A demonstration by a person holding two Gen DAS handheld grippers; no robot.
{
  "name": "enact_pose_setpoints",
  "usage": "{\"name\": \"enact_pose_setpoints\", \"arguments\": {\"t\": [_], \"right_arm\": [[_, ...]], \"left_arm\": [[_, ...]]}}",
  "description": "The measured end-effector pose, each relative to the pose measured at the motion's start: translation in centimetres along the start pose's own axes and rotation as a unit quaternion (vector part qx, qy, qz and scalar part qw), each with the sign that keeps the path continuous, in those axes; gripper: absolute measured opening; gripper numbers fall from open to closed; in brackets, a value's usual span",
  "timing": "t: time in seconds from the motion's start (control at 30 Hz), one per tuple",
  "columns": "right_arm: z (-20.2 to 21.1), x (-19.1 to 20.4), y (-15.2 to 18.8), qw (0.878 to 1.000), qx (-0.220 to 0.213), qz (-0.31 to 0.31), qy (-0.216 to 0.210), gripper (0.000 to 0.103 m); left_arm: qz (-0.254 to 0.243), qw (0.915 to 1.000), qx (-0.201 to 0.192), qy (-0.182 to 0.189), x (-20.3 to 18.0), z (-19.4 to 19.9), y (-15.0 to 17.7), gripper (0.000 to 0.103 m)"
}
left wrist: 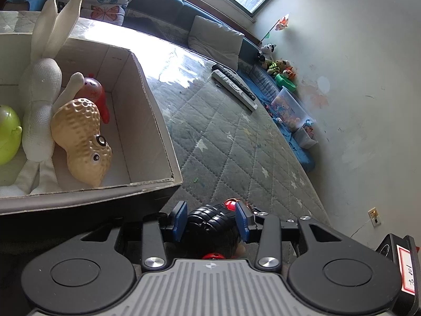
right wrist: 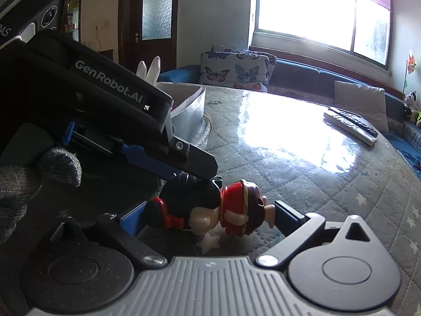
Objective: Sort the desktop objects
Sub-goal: 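Close the left gripper on the black-and-red doll figure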
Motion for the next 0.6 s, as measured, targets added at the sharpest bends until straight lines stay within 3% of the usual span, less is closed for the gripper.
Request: {"name": "enact_pose_setpoints", "arguments": {"t": [0.6], "right_arm": [[2.8,1.3,1.6,0.999,0.001,0.032,-0.044,0.099]], "left_arm": [[-0.058,0.9976,0.034,0.017,-1.6,2.4,2.9,0.043]]}}
Point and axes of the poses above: each gripper's, at about its wrist camera, not at the fingertips, and z roughly against the way its jaws point, x to its left, y to its underside, the point moved 7 cm from there along -z, roughly the way its jaws point, and after that the axes turned 3 degrees about x, right-handed, at the moved point
